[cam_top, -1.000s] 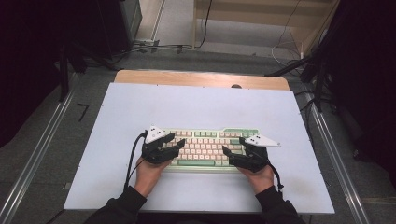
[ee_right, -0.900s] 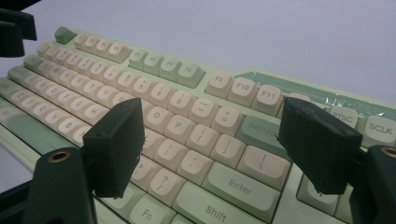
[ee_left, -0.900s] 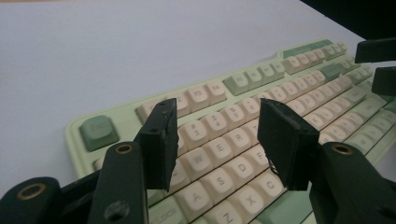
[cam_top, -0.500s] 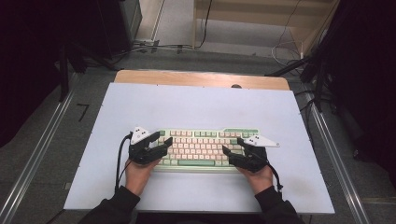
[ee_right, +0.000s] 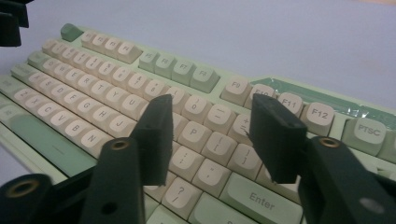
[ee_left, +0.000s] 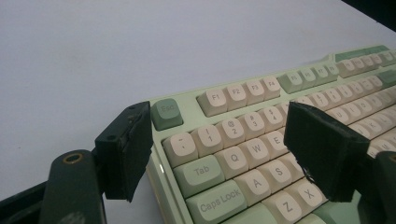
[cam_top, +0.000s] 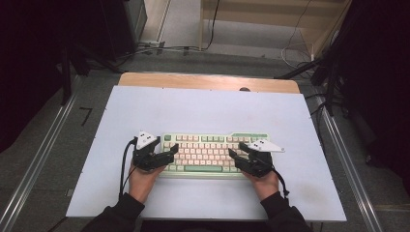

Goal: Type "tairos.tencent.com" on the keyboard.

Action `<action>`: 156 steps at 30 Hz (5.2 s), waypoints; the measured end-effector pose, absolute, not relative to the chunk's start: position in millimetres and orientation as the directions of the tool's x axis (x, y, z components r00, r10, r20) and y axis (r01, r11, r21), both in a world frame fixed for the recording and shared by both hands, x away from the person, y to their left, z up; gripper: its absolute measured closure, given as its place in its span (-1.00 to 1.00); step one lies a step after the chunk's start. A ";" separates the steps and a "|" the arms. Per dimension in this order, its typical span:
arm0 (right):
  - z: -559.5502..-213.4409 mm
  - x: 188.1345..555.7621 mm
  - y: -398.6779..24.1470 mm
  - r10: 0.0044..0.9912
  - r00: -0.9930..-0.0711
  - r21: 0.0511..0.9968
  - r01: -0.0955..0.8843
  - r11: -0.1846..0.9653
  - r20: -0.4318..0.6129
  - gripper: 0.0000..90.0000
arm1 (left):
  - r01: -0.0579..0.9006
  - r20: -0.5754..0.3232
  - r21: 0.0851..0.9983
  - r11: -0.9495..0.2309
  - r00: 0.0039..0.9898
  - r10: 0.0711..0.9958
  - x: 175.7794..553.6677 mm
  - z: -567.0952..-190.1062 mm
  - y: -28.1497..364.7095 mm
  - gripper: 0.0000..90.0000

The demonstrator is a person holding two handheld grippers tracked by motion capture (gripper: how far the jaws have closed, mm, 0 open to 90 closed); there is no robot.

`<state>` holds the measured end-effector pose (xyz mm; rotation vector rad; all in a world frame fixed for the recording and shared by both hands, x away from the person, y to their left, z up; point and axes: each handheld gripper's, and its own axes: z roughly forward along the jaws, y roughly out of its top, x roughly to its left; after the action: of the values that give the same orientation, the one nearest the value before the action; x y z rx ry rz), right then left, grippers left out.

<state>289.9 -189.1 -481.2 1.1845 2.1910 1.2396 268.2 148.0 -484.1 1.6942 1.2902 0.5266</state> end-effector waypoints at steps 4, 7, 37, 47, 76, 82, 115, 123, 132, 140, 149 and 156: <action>-482.1 288.7 -185.4 0.794 -0.603 0.832 0.478 0.283 0.076 0.49 | 0.519 -0.177 0.854 -0.037 0.357 0.917 265.9 -484.3 149.2 -0.46; -481.6 287.6 -182.7 0.786 -0.614 0.835 0.468 0.290 0.070 0.77 | 0.514 -0.168 0.857 -0.041 0.353 0.921 264.8 -484.1 150.1 -0.46; -481.0 293.4 -162.9 0.758 -0.651 0.839 0.439 0.321 0.050 0.94 | 0.514 -0.151 0.856 -0.061 0.359 0.921 265.9 -487.7 147.2 -0.42; -480.0 296.2 -159.5 0.761 -0.647 0.841 0.440 0.315 0.053 0.94 | 0.516 -0.151 0.854 -0.063 0.362 0.920 265.6 -488.2 146.1 -0.42; -488.9 304.6 -150.1 0.775 -0.628 0.764 0.531 0.367 0.065 0.94 | 0.516 -0.154 0.854 -0.066 0.372 0.915 265.5 -488.7 145.0 -0.39; -472.5 296.8 -159.1 0.770 -0.633 0.853 0.444 0.276 0.080 0.23 | 0.512 -0.159 0.857 -0.057 0.369 0.916 265.2 -488.0 146.1 -0.39; -476.8 304.8 -176.9 0.820 -0.565 0.836 0.492 0.243 0.094 -0.57 | 0.518 -0.227 0.852 -0.078 0.500 0.836 261.1 -483.2 140.2 1.00; -477.3 305.0 -177.7 0.825 -0.556 0.833 0.501 0.237 0.100 -0.55 | 0.530 -0.162 0.829 -0.179 0.534 0.830 261.8 -488.9 123.0 1.00; -477.7 304.7 -177.5 0.824 -0.558 0.831 0.502 0.238 0.101 -0.54 | 0.563 -0.146 0.798 -0.213 0.525 0.838 265.9 -493.6 118.9 1.00; -478.0 304.6 -177.1 0.823 -0.558 0.830 0.504 0.240 0.101 -0.53 | 0.564 -0.140 0.797 -0.218 0.523 0.841 266.2 -494.2 118.4 1.00; -477.9 304.6 -177.3 0.825 -0.556 0.830 0.504 0.238 0.101 -0.53 | 0.585 -0.162 0.783 -0.212 0.521 0.838 268.3 -494.5 116.8 1.00; -477.4 304.4 -178.1 0.827 -0.553 0.831 0.504 0.234 0.102 -0.52 | 0.466 -0.168 0.879 -0.100 0.500 0.850 258.7 -478.7 127.4 0.63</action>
<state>304.4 -178.1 -477.4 1.2289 2.1538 1.2390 258.7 127.4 -478.7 1.7384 1.1181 0.4779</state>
